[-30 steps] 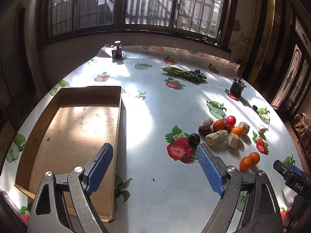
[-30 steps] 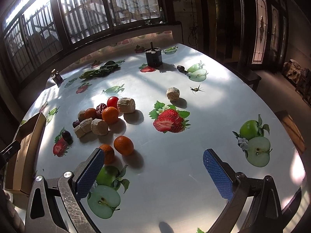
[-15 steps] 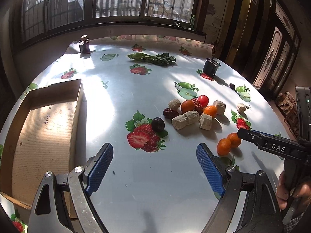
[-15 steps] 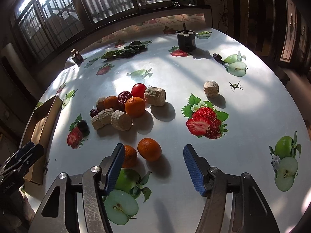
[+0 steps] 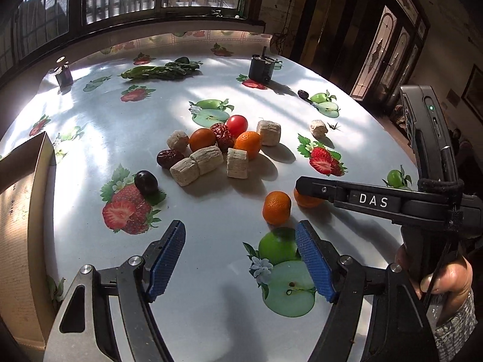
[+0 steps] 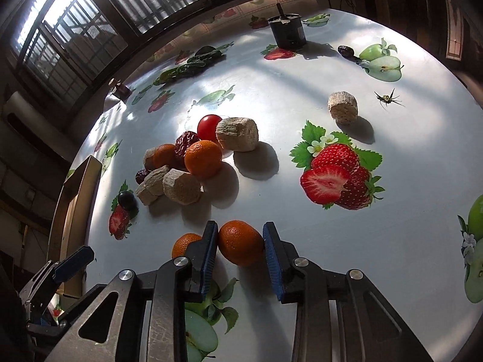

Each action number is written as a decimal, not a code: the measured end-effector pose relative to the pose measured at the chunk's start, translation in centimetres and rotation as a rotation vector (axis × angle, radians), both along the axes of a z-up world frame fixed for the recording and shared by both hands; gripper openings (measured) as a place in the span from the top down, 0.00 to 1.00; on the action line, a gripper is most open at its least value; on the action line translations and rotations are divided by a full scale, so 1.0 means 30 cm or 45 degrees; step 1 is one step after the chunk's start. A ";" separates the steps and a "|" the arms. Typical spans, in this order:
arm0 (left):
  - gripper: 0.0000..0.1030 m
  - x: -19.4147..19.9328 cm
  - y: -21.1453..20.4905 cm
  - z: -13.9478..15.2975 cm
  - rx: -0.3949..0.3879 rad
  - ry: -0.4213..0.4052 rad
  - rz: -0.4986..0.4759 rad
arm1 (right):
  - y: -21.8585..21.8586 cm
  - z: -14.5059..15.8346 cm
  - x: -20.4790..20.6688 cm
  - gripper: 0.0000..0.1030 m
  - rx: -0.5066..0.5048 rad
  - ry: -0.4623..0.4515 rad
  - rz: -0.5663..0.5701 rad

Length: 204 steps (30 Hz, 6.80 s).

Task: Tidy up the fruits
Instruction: 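Close the left tool on an orange while the right tool grasps another orange, then carry the orange in the left tool to the cardboard box while the right tool carries its orange, then open the left tool to drop its orange in the box while the right tool releases its orange, then move both tools back to the fruit pile, then grasp the dark plum with the left tool while the right tool grasps a white yam piece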

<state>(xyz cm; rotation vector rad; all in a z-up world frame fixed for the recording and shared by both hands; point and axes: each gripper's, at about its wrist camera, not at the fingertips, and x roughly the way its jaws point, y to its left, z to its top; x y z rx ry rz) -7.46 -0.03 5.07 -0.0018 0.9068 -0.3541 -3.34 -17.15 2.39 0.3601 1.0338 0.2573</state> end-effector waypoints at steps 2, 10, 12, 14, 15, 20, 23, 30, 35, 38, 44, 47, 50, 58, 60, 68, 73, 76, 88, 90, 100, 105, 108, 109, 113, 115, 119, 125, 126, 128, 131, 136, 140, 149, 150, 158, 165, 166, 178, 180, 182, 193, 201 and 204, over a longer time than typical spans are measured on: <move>0.27 0.023 -0.051 -0.018 0.038 -0.002 -0.032 | -0.018 0.008 -0.007 0.68 0.012 -0.005 -0.017; 0.62 0.126 -0.148 -0.109 0.014 0.112 -0.117 | -0.078 0.021 -0.019 0.69 0.036 -0.022 -0.038; 0.76 0.134 -0.140 -0.119 -0.021 0.135 -0.107 | -0.075 0.021 -0.023 0.69 0.041 -0.025 -0.029; 0.76 0.126 -0.116 -0.115 -0.046 0.147 -0.082 | -0.069 0.019 -0.024 0.69 0.041 -0.025 -0.014; 0.76 0.120 -0.104 -0.113 -0.052 0.144 -0.064 | -0.063 0.019 -0.023 0.69 0.037 -0.025 -0.008; 0.76 0.093 -0.031 -0.098 -0.083 0.146 -0.004 | -0.016 0.000 -0.017 0.65 0.007 -0.012 0.041; 0.76 0.070 0.020 -0.085 -0.114 0.144 0.027 | 0.017 -0.020 -0.021 0.65 -0.003 0.000 0.068; 0.75 0.000 0.193 -0.011 -0.195 0.083 0.120 | 0.074 0.020 -0.056 0.68 -0.078 -0.042 0.073; 0.75 -0.052 0.402 0.060 -0.188 -0.001 0.299 | 0.195 0.095 -0.098 0.68 -0.073 -0.086 0.179; 0.75 -0.087 0.554 0.084 -0.163 -0.030 0.446 | 0.318 0.131 -0.117 0.68 -0.038 -0.109 0.288; 0.75 -0.166 0.840 0.072 -0.090 -0.028 0.729 | 0.642 0.187 -0.150 0.67 0.022 -0.184 0.551; 0.75 -0.197 0.942 0.043 -0.072 0.002 0.823 | 0.794 0.193 -0.164 0.67 0.014 -0.215 0.664; 0.75 -0.225 1.012 0.016 -0.029 0.030 0.895 | 0.925 0.169 -0.182 0.67 -0.001 -0.224 0.765; 0.75 -0.260 1.104 -0.052 0.003 0.097 0.956 | 1.148 0.067 -0.257 0.67 -0.169 -0.247 0.928; 0.75 -0.263 1.113 -0.064 -0.010 0.103 0.959 | 1.171 0.044 -0.258 0.67 -0.188 -0.236 0.937; 0.70 -0.281 1.128 -0.059 -0.041 0.081 0.978 | 1.216 -0.008 -0.267 0.66 -0.250 -0.215 0.946; 0.59 -0.301 1.130 -0.016 -0.058 0.036 0.983 | 1.218 -0.008 -0.269 0.65 -0.240 -0.205 0.939; 0.49 -0.316 1.133 0.015 -0.069 0.004 0.999 | 1.209 -0.001 -0.273 0.57 -0.224 -0.202 0.929; 0.46 -0.339 1.124 0.061 -0.072 -0.029 1.043 | 1.018 0.113 -0.293 0.44 -0.107 -0.283 0.805; 0.46 -0.337 1.118 0.064 -0.069 -0.031 1.038 | 0.943 0.125 -0.277 0.44 -0.099 -0.287 0.751; 0.45 -0.257 0.948 0.091 -0.016 -0.026 0.921 | 0.482 0.124 -0.154 0.43 -0.086 -0.233 0.380; 0.45 -0.188 0.760 0.106 0.024 -0.037 0.753 | 0.287 0.107 -0.139 0.40 -0.079 -0.224 0.249; 0.45 -0.138 0.597 0.112 0.026 -0.034 0.586 | 0.197 0.099 -0.135 0.40 -0.055 -0.216 0.182; 0.45 -0.121 0.540 0.111 0.029 -0.033 0.531 | 0.170 0.096 -0.130 0.39 -0.044 -0.211 0.160; 0.45 -0.041 0.363 0.107 0.019 0.002 0.350 | 0.082 0.088 -0.102 0.39 -0.034 -0.185 0.086; 0.44 -0.002 0.300 0.105 0.015 0.022 0.283 | 0.050 0.085 -0.085 0.39 -0.041 -0.171 0.062; 0.34 0.076 0.216 0.103 0.055 0.010 0.218 | 0.015 0.087 -0.054 0.38 -0.056 -0.161 0.038; 0.34 0.222 0.221 0.059 0.010 0.067 0.251 | 0.021 0.122 0.005 0.37 -0.076 -0.162 0.068; 0.34 0.246 0.233 0.052 -0.008 0.077 0.271 | 0.028 0.133 0.019 0.37 -0.085 -0.169 0.077; 0.34 0.293 0.270 0.040 -0.063 0.096 0.320 | 0.041 0.160 0.050 0.36 -0.103 -0.194 0.081; 0.34 0.338 0.340 0.021 -0.133 0.105 0.402 | 0.052 0.181 0.101 0.33 -0.110 -0.235 0.054; 0.34 0.353 0.390 -0.016 -0.193 0.108 0.432 | 0.077 0.134 0.158 0.33 -0.103 -0.254 0.026; 0.34 0.350 0.358 -0.046 -0.197 0.095 0.358 | 0.089 0.071 0.167 0.33 -0.073 -0.240 0.030; 0.35 0.331 0.327 -0.088 -0.104 0.149 0.237 | 0.155 0.045 0.135 0.33 -0.035 -0.279 0.215; 0.37 0.328 0.332 -0.089 -0.103 0.153 0.235 | 0.177 0.034 0.134 0.35 -0.049 -0.269 0.245; 0.44 0.324 0.329 -0.104 -0.056 0.156 0.201 | 0.293 -0.021 0.115 0.44 -0.198 -0.258 0.354; 0.71 0.314 0.317 -0.092 -0.107 0.155 0.123 | 0.286 -0.038 0.125 0.62 -0.237 -0.243 0.325; 0.71 0.313 0.315 -0.091 -0.104 0.154 0.123 | 0.282 -0.038 0.128 0.64 -0.239 -0.243 0.314; 0.62 0.313 0.284 -0.106 -0.084 0.152 0.106 | 0.279 -0.040 0.136 0.65 -0.235 -0.255 0.295; 0.72 0.311 0.273 -0.109 -0.094 0.143 0.083 | 0.282 -0.040 0.135 0.65 -0.237 -0.258 0.295; 0.79 0.308 0.255 -0.112 -0.094 0.137 0.051 | 0.284 -0.041 0.136 0.65 -0.238 -0.258 0.295; 0.79 0.310 0.256 -0.107 -0.107 0.107 0.073 | 0.262 -0.032 0.133 0.68 -0.229 -0.262 0.241; 0.80 0.242 0.320 -0.032 -0.177 0.023 0.144 | 0.236 0.083 -0.019 0.68 -0.181 -0.294 0.143; 0.79 0.155 0.424 0.031 -0.275 -0.011 0.220 | 0.269 0.159 -0.087 0.68 -0.164 -0.343 0.164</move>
